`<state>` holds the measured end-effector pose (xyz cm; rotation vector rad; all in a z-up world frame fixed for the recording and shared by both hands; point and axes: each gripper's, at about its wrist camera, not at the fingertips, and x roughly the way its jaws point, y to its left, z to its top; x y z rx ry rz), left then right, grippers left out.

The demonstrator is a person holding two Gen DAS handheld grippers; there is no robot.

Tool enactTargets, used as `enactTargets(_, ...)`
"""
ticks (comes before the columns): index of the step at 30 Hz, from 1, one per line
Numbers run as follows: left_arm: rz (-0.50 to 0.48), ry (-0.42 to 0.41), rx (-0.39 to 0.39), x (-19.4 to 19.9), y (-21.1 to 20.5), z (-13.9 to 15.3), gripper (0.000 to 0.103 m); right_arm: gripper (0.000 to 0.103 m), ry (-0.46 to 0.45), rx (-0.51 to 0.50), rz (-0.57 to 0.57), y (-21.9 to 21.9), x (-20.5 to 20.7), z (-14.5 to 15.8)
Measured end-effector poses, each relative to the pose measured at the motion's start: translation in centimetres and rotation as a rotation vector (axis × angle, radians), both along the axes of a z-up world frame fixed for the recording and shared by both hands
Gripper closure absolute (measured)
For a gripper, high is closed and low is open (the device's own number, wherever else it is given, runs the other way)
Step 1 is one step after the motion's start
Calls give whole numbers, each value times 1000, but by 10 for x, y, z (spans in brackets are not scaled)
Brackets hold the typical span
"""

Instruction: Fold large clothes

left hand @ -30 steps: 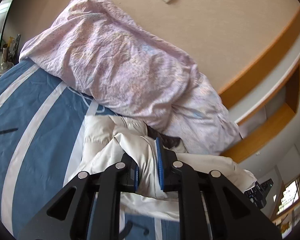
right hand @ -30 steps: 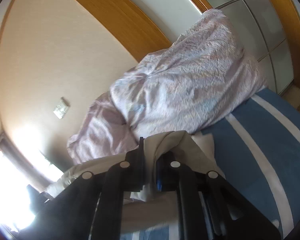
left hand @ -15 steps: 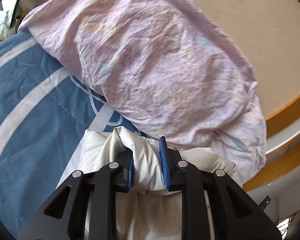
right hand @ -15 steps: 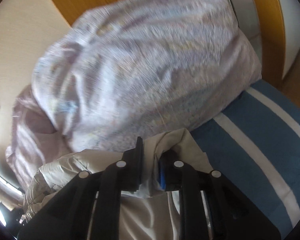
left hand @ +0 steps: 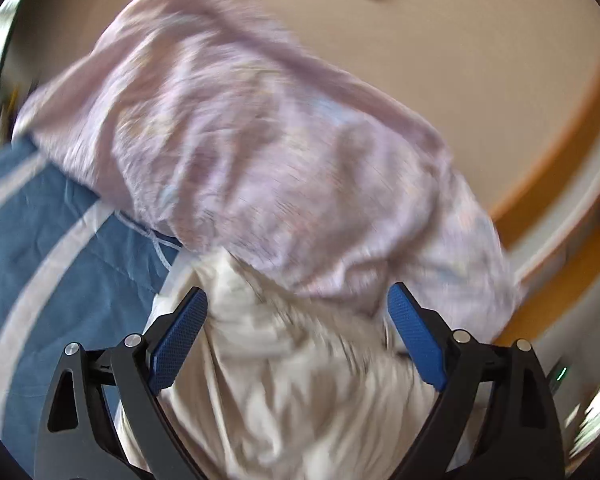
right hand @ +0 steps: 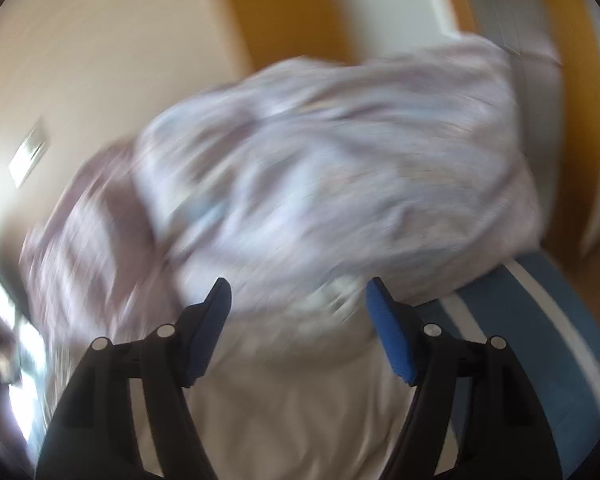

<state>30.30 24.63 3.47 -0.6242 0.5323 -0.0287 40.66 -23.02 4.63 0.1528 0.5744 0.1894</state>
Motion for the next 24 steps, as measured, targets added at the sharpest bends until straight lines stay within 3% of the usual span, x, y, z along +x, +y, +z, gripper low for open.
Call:
enactTargets(5, -80, -24, 251, -27, -73, -9, 7, 35, 21, -184, 137, 58, -28, -23)
enactTargets(9, -100, 41, 425, -11, -109, -29, 7, 35, 86, -279, 109, 80, -16, -47)
enactTargets(16, -9, 159, 471, 35, -101, -59, 6, 34, 210, -297, -17, 78, 32, -79)
enactTargets(24, 88, 243, 486, 66, -83, -72, 5, 28, 301, -290, -53, 79, 64, -102)
